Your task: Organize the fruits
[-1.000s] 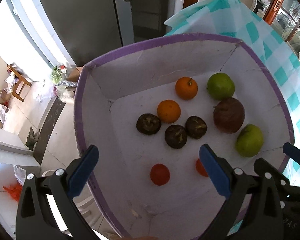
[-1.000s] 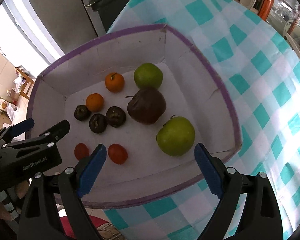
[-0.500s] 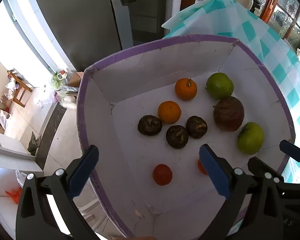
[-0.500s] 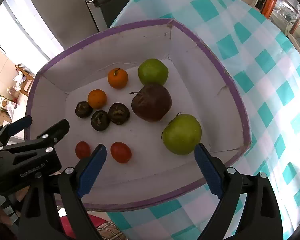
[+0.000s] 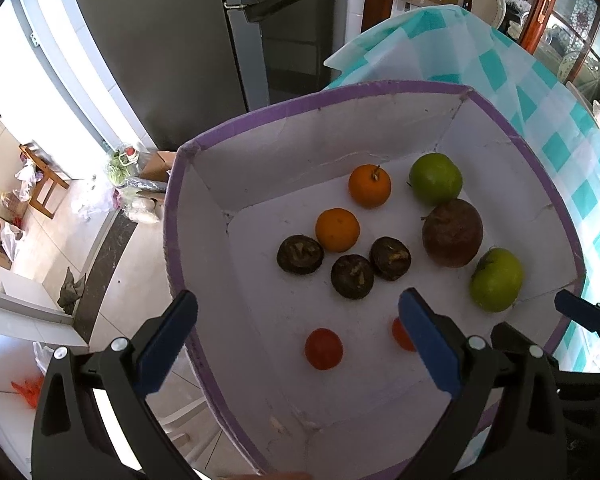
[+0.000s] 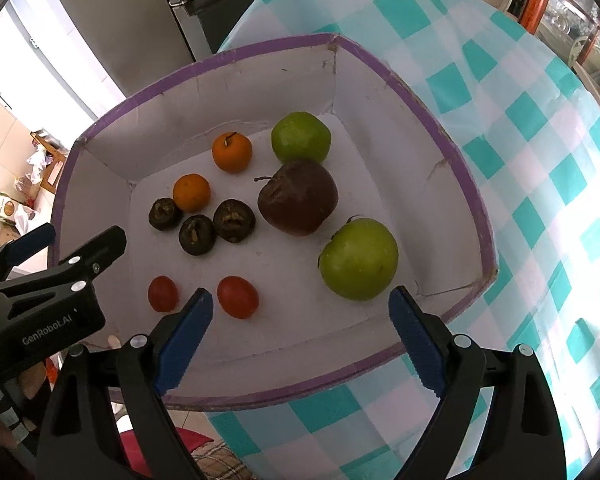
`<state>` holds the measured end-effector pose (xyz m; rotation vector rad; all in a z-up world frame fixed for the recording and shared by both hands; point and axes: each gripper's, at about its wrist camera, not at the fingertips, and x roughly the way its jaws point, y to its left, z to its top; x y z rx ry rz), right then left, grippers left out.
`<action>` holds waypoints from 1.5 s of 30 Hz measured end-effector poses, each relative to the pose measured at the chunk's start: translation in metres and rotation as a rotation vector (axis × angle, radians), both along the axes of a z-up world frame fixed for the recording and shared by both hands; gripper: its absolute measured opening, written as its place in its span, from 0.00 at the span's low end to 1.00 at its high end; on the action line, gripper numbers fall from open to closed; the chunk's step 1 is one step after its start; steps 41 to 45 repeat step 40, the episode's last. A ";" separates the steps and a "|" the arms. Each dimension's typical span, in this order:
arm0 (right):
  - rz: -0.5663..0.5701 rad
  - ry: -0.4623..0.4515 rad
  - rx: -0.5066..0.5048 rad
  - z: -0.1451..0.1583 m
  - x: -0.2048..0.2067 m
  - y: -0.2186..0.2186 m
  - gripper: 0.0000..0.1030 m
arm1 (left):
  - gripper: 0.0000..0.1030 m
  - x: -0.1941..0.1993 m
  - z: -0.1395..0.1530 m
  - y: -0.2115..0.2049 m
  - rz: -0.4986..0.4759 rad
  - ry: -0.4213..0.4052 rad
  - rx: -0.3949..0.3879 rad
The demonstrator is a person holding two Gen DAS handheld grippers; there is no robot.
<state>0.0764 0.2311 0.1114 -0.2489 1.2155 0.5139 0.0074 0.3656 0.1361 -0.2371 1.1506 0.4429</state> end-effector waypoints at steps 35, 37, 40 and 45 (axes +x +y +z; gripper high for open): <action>-0.029 -0.034 0.022 0.014 -0.007 -0.001 0.85 | 0.98 -0.014 0.019 0.005 0.007 -0.063 -0.027; -0.036 -0.044 0.031 0.019 -0.013 0.003 0.85 | 0.98 -0.023 0.026 0.007 -0.005 -0.069 -0.022; -0.051 -0.065 0.049 0.027 -0.028 0.006 0.85 | 0.98 -0.039 0.036 0.008 -0.004 -0.087 0.006; -0.051 -0.065 0.049 0.027 -0.028 0.006 0.85 | 0.98 -0.039 0.036 0.008 -0.004 -0.087 0.006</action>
